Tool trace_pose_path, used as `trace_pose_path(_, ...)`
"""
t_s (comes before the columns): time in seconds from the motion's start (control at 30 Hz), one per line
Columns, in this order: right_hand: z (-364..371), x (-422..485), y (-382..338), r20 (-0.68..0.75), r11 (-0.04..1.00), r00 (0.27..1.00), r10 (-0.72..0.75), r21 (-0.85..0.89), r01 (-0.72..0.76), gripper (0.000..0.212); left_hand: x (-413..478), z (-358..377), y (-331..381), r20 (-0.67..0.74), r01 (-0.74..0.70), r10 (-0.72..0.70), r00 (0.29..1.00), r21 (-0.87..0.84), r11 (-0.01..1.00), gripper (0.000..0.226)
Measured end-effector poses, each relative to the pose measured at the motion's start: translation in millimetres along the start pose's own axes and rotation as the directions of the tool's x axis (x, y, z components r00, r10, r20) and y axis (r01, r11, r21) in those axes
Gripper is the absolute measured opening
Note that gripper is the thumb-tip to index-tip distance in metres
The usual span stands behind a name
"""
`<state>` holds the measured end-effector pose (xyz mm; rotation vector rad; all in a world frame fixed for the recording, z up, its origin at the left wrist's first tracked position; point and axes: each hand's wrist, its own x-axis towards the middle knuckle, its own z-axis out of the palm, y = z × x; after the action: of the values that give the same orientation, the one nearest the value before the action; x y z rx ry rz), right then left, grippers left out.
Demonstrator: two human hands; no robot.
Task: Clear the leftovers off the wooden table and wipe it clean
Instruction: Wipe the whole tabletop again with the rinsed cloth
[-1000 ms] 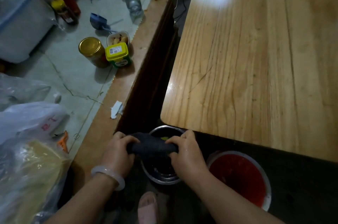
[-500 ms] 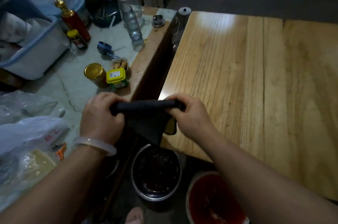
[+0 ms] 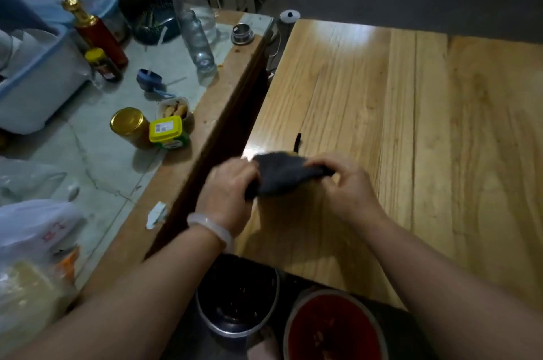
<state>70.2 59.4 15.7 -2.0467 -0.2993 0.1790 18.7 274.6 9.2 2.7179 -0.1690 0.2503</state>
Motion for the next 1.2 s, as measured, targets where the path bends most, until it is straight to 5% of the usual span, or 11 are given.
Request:
trace_pose_path(0.17, 3, -33, 48, 0.256, 0.970, 0.937, 0.237, -0.116, -0.214, 0.044, -37, 42, -10, 0.311, -0.135, 0.140, 0.940, -0.039, 0.990, 0.031)
trace_pose_path(0.3, 7, -17, 48, 0.257, 0.946, 0.917, 0.304, 0.028, -0.322, 0.033, -26, 33, -17, 0.427, 0.105, -0.018, 0.904, -0.180, 0.978, 0.027)
trace_pose_path(0.43, 15, 26, 46, 0.069, 0.951, 0.954, 0.291, 0.091, -0.297, 0.022, 21, 38, -34, 0.321, 0.354, -0.240, 0.916, -0.369, 0.859, 0.023)
trace_pose_path(0.6, 42, 56, 64, -0.056, 0.844, 0.918, 0.391, -0.375, -0.383, 0.052, 55, 64, -47, 0.325, 0.523, -0.443, 0.836, -0.226, 0.822, 0.044)
trace_pose_path(0.67, 48, 52, 64, -0.046, 0.838, 0.955, 0.292, -0.470, -0.279, 0.054, 55, 69, -48, 0.233, 0.490, -0.452, 0.861, -0.141, 0.860, 0.041)
trace_pose_path(0.73, 52, 47, 64, 0.044, 0.843, 0.992, 0.120, -0.532, -0.078, 0.051, 52, 72, -46, 0.169, 0.336, -0.318, 0.933, -0.090, 0.938, 0.027)
trace_pose_path(0.83, 63, 46, 72, 0.250, 0.787, 0.963, -0.101, -0.571, 0.231, 0.052, 50, 80, -42, 0.313, 0.169, -0.128, 0.941, -0.105, 0.980, 0.015)
trace_pose_path(0.93, 79, 47, 79, 0.451, 0.753, 0.884, -0.125, -0.537, 0.381, 0.062, 45, 90, -47, 0.386, 0.251, -0.161, 0.908, -0.195, 0.948, 0.023)
trace_pose_path(1.2, 81, 50, 93, 0.621, 0.611, 0.772, -0.132, -0.562, 0.557, 0.067, 44, 85, -60, 0.435, 0.514, -0.324, 0.840, -0.446, 0.732, 0.010)
